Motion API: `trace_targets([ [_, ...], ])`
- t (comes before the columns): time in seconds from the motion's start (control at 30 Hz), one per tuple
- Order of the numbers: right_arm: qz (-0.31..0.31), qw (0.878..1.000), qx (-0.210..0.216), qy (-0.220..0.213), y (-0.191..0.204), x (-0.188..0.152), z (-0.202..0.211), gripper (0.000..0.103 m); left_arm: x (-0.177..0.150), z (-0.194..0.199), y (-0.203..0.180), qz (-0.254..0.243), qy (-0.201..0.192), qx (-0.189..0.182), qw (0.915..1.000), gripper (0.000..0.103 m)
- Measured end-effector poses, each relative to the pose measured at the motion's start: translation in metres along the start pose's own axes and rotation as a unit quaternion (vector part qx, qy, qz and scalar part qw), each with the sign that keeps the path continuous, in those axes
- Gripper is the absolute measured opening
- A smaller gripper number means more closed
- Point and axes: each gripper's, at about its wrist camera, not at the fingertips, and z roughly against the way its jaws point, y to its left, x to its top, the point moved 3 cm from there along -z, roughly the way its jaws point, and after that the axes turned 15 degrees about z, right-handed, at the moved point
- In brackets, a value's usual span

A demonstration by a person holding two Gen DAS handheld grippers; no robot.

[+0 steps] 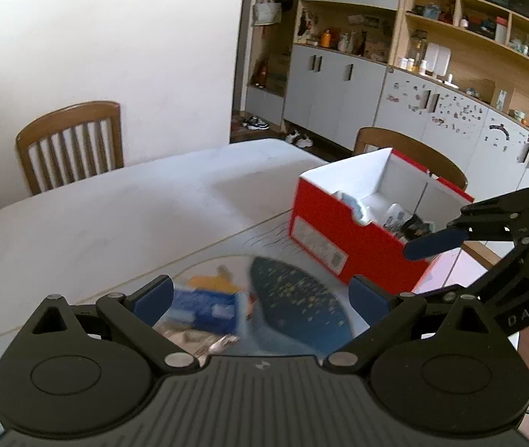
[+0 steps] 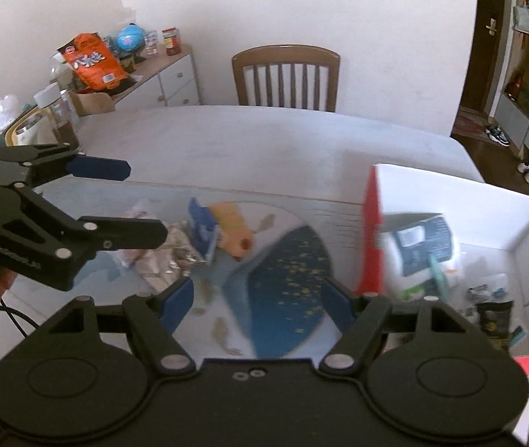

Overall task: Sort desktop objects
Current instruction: 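Withdraw both tools from the shoebox back toward the snack pile, then move the left gripper to the pink bread pouch while the right gripper approaches the silver foil bag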

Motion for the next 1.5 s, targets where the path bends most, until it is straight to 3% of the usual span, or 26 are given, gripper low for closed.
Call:
trace_targets([
  [0.33, -0.011, 1.0, -0.013, -0.011, 0.054, 0.013, -0.027, 0.075, -0.012, 0.015, 0.061, 0.031, -0.014, 0.036, 0.9988, 0.101],
  [0.67, -0.03, 0.999, -0.02, -0.001, 0.085, 0.017, -0.059, 0.075, -0.026, 0.008, 0.112, 0.056, 0.001, 0.059, 0.9967, 0.101],
  [1.5, -0.058, 0.997, -0.025, 0.036, 0.096, 0.016, -0.116, 0.073, -0.042, -0.038, 0.158, 0.081, 0.045, 0.069, 0.9932, 0.101],
])
